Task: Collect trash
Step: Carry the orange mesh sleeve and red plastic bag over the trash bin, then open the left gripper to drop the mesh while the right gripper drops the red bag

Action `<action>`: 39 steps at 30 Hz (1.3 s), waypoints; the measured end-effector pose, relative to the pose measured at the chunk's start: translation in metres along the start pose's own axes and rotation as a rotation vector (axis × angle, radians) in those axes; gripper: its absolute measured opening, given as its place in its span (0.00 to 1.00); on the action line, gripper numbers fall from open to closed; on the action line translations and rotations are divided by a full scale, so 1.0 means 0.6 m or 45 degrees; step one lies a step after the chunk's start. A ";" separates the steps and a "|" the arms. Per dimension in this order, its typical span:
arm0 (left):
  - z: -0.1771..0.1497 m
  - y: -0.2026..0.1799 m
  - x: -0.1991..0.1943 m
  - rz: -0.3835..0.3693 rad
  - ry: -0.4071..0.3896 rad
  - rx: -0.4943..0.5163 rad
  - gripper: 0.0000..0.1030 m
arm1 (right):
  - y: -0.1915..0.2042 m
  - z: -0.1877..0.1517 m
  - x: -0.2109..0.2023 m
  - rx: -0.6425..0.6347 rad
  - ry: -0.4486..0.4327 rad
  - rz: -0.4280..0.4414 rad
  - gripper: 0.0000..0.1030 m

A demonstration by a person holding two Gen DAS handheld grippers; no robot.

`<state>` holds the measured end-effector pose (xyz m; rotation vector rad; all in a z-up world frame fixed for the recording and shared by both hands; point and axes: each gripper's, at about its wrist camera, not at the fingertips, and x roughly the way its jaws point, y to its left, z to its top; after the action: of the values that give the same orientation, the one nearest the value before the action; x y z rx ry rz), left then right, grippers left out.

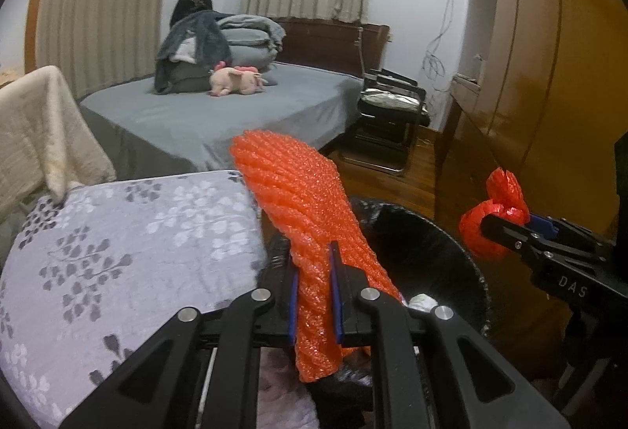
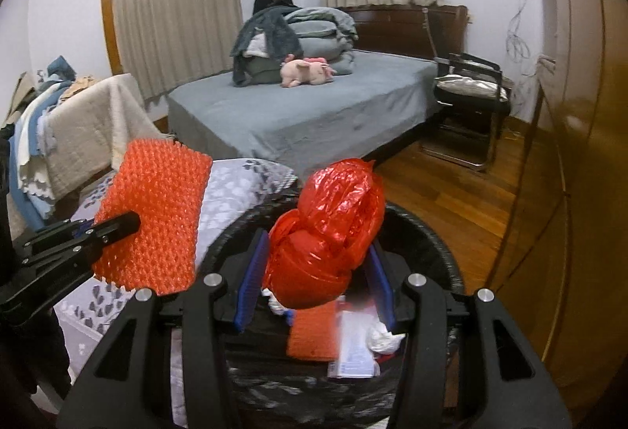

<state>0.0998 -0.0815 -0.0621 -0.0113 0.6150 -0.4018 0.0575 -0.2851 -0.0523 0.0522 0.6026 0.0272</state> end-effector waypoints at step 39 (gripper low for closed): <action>-0.020 0.030 0.060 0.005 0.124 -0.024 0.86 | -0.032 -0.009 0.030 0.077 0.048 -0.046 0.94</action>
<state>0.1265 -0.0767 -0.0943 -0.0083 0.7149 -0.3944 0.0692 -0.3035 -0.0682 0.0996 0.6418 -0.0249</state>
